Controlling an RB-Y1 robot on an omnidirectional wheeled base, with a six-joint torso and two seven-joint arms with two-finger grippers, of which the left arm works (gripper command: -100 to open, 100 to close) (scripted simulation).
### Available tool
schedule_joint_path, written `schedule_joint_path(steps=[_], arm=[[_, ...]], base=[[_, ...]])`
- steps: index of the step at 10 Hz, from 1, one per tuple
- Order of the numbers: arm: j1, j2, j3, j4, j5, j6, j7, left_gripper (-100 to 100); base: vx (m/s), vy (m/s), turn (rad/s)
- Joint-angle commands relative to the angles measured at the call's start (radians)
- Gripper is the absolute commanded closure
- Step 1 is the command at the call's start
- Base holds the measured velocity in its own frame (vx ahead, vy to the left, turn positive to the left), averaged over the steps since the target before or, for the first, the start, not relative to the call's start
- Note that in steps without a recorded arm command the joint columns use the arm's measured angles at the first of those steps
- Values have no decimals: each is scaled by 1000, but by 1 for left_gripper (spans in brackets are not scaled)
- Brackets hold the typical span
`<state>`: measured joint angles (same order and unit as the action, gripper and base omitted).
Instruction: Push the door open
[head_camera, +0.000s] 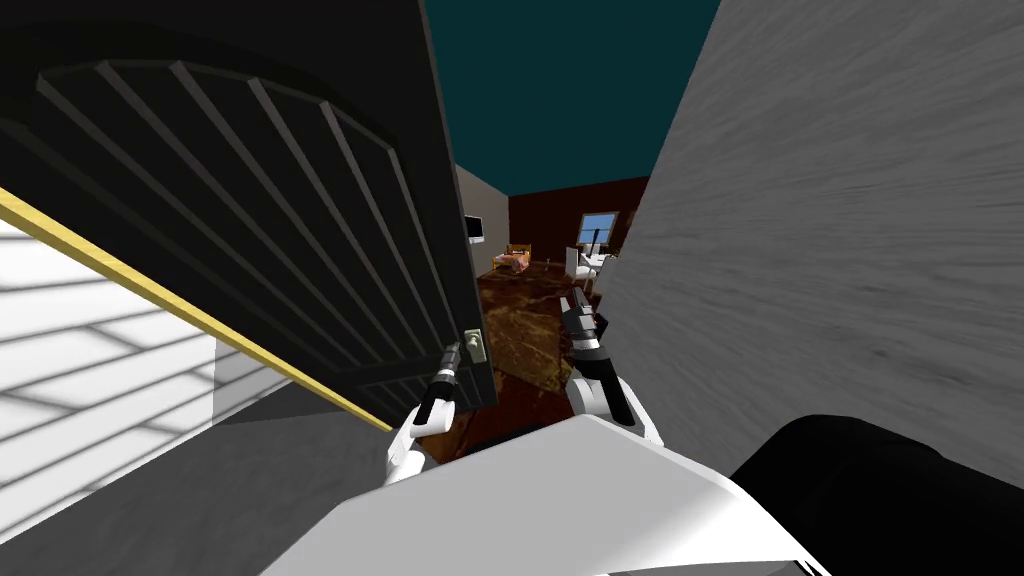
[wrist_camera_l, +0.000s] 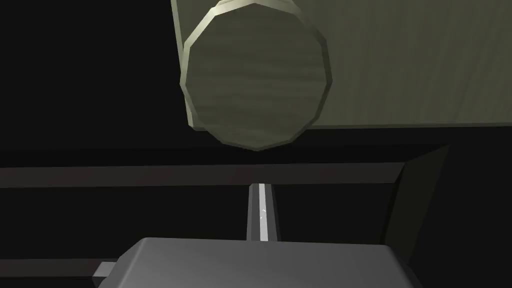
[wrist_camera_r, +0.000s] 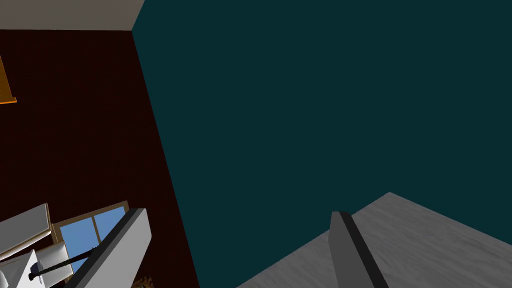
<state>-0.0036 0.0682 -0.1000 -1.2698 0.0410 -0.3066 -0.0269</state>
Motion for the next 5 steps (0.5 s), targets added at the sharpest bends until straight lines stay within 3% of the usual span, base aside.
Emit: schedule_joint_path(steps=[1,3,5], arm=[[7,1,-7,-12,-1,7,-4,-100],[13,-4,-12,-20,-1,12,-7,-100],[22,-26,-20,-35,-2,21,-12,-100]], base=[[-68,-38,140],[-221,-73,25],[-231,-67,65]])
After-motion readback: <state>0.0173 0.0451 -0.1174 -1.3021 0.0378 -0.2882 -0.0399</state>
